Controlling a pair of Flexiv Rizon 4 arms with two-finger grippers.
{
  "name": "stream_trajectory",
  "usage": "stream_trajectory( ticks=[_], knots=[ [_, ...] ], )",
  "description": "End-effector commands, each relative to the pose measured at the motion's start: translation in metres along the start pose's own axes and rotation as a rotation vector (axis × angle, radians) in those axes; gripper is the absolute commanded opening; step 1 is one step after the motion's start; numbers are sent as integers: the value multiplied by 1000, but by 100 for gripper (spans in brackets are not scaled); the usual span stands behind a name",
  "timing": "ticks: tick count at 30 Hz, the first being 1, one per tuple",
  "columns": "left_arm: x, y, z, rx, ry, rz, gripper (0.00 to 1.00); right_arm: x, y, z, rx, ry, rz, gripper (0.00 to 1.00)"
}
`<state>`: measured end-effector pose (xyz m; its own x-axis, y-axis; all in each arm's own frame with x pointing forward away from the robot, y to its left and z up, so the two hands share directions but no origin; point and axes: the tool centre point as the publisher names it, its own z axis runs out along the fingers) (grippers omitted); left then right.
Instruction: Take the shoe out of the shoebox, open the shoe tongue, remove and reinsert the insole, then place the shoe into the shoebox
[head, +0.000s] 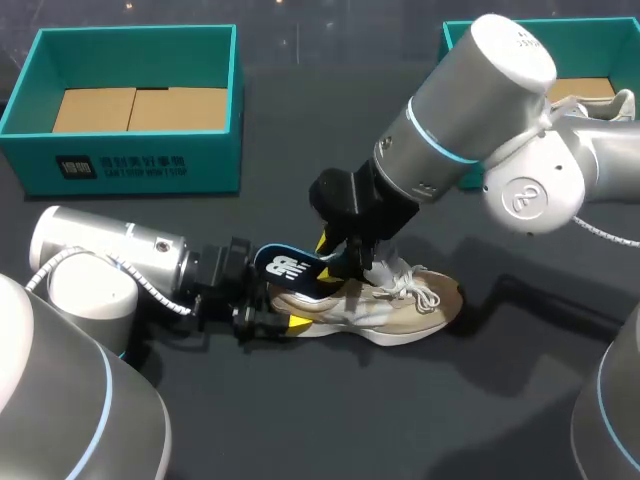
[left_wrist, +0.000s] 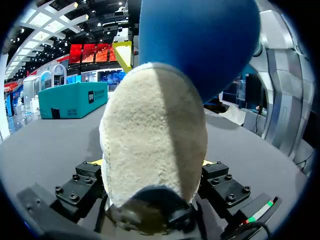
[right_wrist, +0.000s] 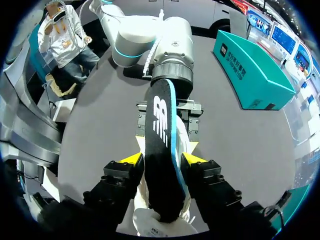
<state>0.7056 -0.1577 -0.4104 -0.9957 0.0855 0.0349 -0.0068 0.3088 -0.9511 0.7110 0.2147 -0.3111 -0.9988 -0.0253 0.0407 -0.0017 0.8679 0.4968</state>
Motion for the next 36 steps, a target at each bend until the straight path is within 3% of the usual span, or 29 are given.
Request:
stream_trajectory(
  ticks=[1, 33, 35, 36],
  knots=[
    [0, 1, 0, -1, -1, 0, 0, -14, 4, 8, 6, 56, 34, 44],
    [0, 1, 0, -1, -1, 0, 0, -1, 8, 27, -73, 385, 42, 50],
    [0, 1, 0, -1, -1, 0, 0, 0, 8, 29, -72, 397, 51, 63],
    [0, 1, 0, -1, -1, 0, 0, 0, 8, 29, -69, 399, 54, 64]
  ],
)
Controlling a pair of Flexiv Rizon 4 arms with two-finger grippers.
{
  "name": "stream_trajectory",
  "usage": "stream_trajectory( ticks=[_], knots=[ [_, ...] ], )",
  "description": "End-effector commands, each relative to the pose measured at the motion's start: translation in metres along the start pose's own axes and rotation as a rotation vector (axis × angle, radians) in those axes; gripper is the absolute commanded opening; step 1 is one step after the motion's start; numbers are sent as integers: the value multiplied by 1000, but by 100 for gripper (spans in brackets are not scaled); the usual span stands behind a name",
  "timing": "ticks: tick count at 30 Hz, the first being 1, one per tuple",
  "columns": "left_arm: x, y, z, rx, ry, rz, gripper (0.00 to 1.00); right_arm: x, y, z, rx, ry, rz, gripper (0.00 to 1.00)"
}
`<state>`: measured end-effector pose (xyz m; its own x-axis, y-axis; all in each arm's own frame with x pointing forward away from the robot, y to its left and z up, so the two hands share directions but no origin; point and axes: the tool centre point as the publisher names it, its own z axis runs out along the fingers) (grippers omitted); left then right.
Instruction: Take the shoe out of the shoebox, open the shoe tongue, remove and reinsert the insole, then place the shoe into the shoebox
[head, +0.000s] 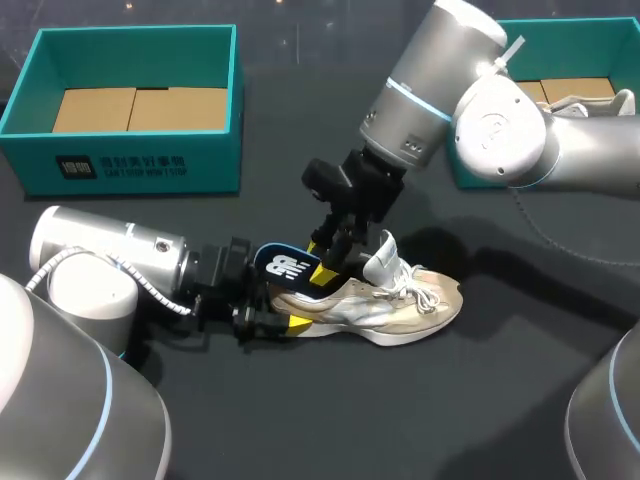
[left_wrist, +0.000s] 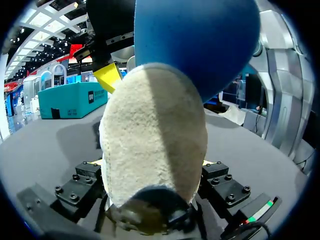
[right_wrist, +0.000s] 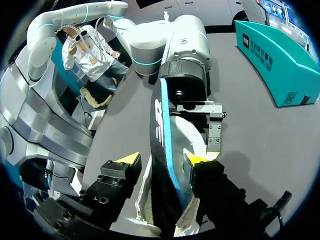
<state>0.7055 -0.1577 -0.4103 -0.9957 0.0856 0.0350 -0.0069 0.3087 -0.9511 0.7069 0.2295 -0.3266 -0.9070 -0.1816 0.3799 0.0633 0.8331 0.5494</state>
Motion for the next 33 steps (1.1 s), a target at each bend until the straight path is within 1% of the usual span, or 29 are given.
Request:
stream_trajectory(
  ticks=[1, 3, 4, 5, 6, 8, 13, 14, 15, 16, 17, 22, 26, 27, 29, 30, 31, 33],
  knots=[
    [0, 1, 0, -2, -1, 0, 0, -6, 3, 7, 9, 20, 14, 63],
    [0, 1, 0, -2, -1, 0, 0, -5, 3, 8, 13, 24, 25, 60],
    [0, 1, 0, -2, -1, 0, 0, -5, 2, 8, 13, 25, 30, 57],
    [0, 1, 0, -2, -1, 0, 0, -4, 2, 8, 14, 27, 38, 51],
    [0, 1, 0, -2, -1, 0, 0, -4, 2, 8, 15, 28, 41, 49],
    [0, 1, 0, -2, -1, 0, 0, -3, 2, 9, 16, 31, 47, 45],
    [0, 1, 0, -2, -1, 0, 0, -2, 2, 12, 16, 41, 53, 39],
    [0, 1, 0, -2, -1, 0, 0, -1, 2, 13, 19, 43, 52, 33],
    [0, 1, 0, -2, -1, 0, 0, 0, 3, 14, 22, 45, 51, 21],
    [0, 1, 0, -2, -1, 0, 0, 1, 4, 14, 26, 45, 49, 6],
    [0, 1, 0, -2, -1, 0, 0, 2, 4, 14, 31, 44, 48, 0],
    [0, 1, 0, -2, -1, 0, 0, 10, 12, 10, 42, 23, 27, 0],
    [0, 1, 0, -2, -1, 0, 0, 15, 22, 5, 42, -6, -10, 0],
    [0, 1, 0, -2, -1, 0, 0, 16, 26, 3, 39, -15, -20, 0],
    [0, 1, 0, -2, -1, 0, 0, 21, 39, -2, 9, -27, -65, 0],
    [0, 1, 0, -2, -1, 0, 0, 26, 48, -4, 4, -50, -80, 0],
    [0, 1, 0, -2, -1, 0, 0, 32, 59, -7, 25, -101, -114, 0],
    [0, 1, 0, -2, -1, 0, 0, 32, 59, -7, 25, -101, -114, 0]
  ],
)
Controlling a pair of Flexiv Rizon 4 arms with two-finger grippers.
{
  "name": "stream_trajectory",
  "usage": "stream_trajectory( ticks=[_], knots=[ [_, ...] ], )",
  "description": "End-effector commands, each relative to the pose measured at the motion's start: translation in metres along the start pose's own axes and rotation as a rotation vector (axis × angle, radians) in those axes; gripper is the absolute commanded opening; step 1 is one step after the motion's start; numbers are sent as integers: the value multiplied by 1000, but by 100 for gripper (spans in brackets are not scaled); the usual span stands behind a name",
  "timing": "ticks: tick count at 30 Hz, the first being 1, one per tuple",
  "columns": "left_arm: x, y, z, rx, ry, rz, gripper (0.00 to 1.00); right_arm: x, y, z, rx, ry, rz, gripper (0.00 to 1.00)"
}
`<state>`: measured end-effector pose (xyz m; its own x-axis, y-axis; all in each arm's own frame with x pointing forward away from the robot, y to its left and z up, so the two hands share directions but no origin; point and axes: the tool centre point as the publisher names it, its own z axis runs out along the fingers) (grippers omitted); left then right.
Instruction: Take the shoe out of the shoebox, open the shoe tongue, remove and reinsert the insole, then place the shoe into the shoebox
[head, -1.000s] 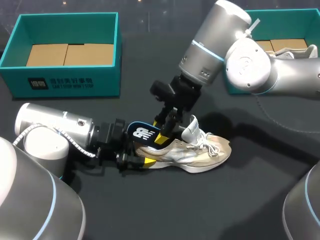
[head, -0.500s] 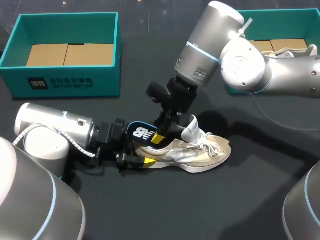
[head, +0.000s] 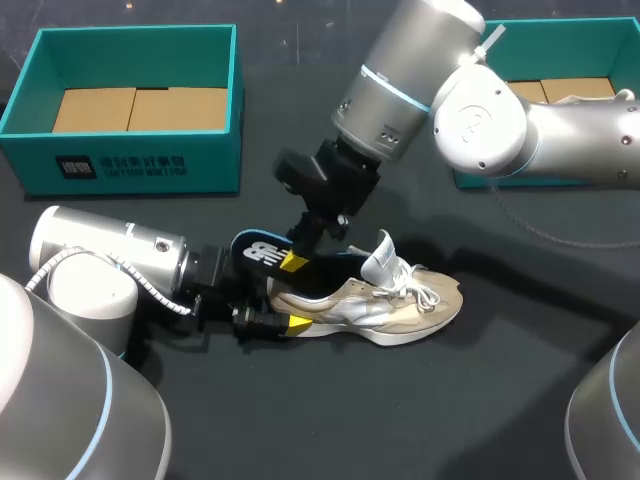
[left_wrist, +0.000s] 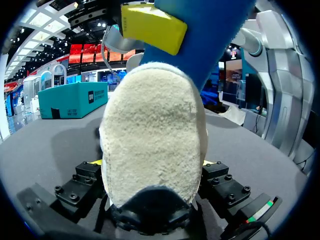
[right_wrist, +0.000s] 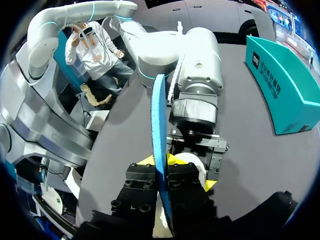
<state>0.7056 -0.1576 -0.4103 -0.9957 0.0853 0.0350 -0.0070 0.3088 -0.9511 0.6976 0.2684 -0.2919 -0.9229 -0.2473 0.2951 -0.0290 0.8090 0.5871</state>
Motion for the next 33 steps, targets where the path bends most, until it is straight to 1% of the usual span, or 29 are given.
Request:
stream_trajectory(
  ticks=[1, 10, 12, 14, 17, 18, 19, 20, 21, 22, 33],
  knots=[
    [0, 1, 0, -1, -1, 0, 0, 16, 10, -5, 32, -64, -13, 0],
    [0, 1, 0, -1, -1, 0, 0, 16, 10, -5, 32, -64, -13, 0],
    [0, 1, 0, -1, -1, 0, 0, 17, 22, -3, 24, -77, -43, 0],
    [0, 1, 0, -1, -1, 0, 0, 21, 41, -14, 13, -101, -73, 0],
    [0, 1, 0, -1, -1, 0, 0, 31, 61, -39, -29, -137, -133, 0],
    [0, 1, 0, -1, -1, 0, 0, 36, 68, -48, -67, -144, -178, 0],
    [0, 1, 0, -1, -1, 0, 0, 40, 74, -59, -116, -139, -184, 0],
    [0, 1, 0, -1, -1, 0, 0, 43, 79, -70, -152, -137, -143, 0],
    [0, 1, 0, -1, -1, 0, 0, 47, 83, -82, -230, -133, -133, 0],
    [0, 1, 0, -1, -1, 0, 0, 51, 89, -94, -290, -119, -184, 0],
    [0, 1, 0, -1, -1, 0, 0, 51, 89, -94, -290, -119, -184, 0]
  ],
)
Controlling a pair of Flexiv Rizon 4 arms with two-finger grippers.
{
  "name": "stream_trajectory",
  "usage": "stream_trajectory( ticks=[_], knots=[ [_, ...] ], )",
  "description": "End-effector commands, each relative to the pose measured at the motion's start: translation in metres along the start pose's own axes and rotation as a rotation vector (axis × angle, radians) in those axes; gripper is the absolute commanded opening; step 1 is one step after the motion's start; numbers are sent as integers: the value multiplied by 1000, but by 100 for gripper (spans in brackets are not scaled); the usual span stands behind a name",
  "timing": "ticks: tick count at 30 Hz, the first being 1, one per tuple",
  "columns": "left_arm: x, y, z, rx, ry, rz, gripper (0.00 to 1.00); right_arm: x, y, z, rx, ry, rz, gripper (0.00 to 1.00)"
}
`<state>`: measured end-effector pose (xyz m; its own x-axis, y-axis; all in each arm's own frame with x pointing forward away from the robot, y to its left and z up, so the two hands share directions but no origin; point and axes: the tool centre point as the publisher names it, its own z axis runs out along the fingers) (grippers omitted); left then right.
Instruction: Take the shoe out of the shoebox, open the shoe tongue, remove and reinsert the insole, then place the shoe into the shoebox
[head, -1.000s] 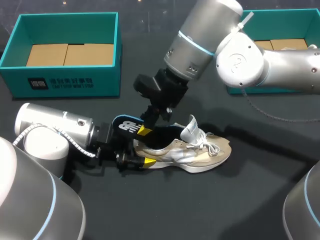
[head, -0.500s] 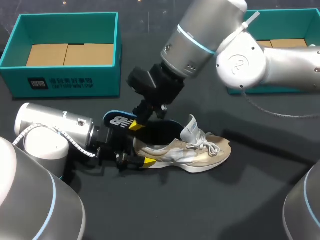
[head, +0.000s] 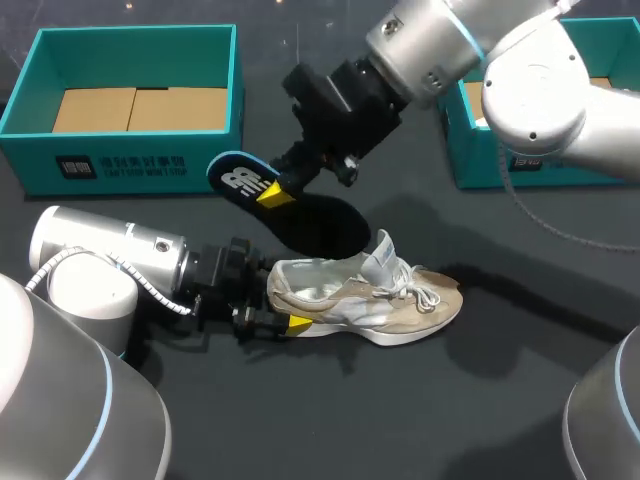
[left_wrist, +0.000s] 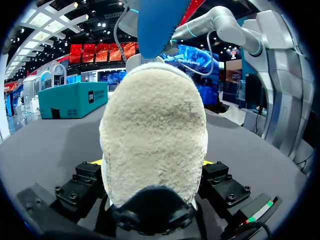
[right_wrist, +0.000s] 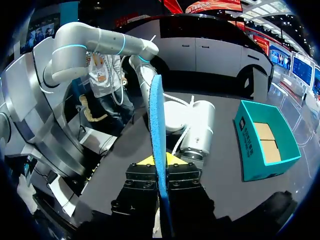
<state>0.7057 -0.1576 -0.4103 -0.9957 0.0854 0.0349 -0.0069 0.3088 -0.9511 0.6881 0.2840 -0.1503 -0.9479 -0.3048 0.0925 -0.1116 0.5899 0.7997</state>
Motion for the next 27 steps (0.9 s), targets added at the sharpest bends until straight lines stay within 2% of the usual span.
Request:
stream_trajectory(
  ticks=[1, 3, 4, 9, 10, 13, 14, 27],
  knots=[
    [0, 1, 0, -1, -1, 0, 0, 6, -6, -1, -29, -11, -2, 0],
    [0, 1, 0, -1, -1, 0, 0, 6, -6, -1, -29, -11, -2, 0],
    [0, 1, 0, -1, -1, 0, 0, 9, -2, -5, -59, -15, 10, 0],
    [0, 1, 0, -1, -1, 0, 0, 28, 24, -38, -115, -26, 16, 0],
    [0, 1, 0, -1, -1, 0, 0, 32, 28, -46, -139, -25, 18, 0],
    [0, 1, 0, -1, -1, 0, 0, 48, 38, -70, -306, -48, -45, 0],
    [0, 1, 0, -1, -1, 0, 0, 51, 38, -76, -344, -52, -17, 0],
    [0, 1, 0, -1, -1, 0, 0, 51, 38, -76, -344, -52, -17, 0]
  ],
)
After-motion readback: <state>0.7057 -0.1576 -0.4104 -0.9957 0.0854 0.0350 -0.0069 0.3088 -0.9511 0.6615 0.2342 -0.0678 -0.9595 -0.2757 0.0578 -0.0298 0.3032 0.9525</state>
